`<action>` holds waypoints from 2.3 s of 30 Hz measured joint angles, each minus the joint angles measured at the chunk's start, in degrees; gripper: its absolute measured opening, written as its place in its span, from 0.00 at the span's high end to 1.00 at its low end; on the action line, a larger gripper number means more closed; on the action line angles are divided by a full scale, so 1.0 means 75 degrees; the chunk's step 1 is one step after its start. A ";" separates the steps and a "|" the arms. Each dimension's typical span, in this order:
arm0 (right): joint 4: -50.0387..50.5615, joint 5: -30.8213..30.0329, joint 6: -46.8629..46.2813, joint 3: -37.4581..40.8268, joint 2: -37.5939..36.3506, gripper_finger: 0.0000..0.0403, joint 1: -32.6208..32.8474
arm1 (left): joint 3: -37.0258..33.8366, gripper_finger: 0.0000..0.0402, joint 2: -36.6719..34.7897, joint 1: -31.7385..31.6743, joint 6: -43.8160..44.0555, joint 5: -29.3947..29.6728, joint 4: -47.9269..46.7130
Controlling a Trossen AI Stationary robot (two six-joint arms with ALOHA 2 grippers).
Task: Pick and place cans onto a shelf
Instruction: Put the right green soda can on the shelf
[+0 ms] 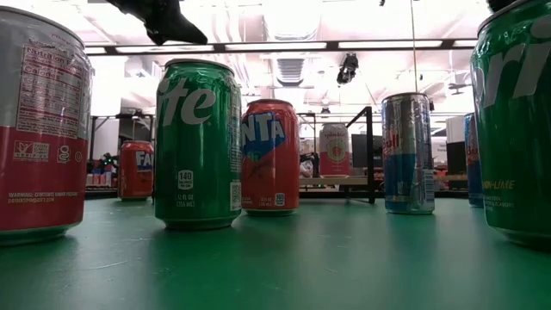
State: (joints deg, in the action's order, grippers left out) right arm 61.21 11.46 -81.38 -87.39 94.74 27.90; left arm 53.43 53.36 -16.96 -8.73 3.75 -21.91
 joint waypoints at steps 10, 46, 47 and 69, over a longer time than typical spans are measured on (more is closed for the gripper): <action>-0.0062 -0.0535 0.0575 -0.0170 -0.0041 0.92 -0.0003 | 0.0000 1.00 0.0000 -0.0001 0.0000 0.0002 0.0168; -0.0080 -0.0068 -0.0773 -0.0167 0.1036 0.17 0.0201 | 0.0000 1.00 0.0000 -0.0001 -0.0143 0.0032 0.0241; -0.0089 -0.0062 -0.0773 -0.0167 0.1088 0.17 0.0213 | 0.0000 1.00 0.0000 0.0000 -0.0143 0.0032 0.0244; -0.0158 -0.0332 -0.0324 -0.0305 0.1241 0.28 0.0213 | 0.0000 1.00 0.0000 0.0001 -0.0057 -0.0014 0.0327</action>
State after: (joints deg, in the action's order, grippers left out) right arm 60.03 8.97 -83.81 -89.67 104.05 29.50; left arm 53.43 53.36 -16.95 -9.16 3.65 -19.46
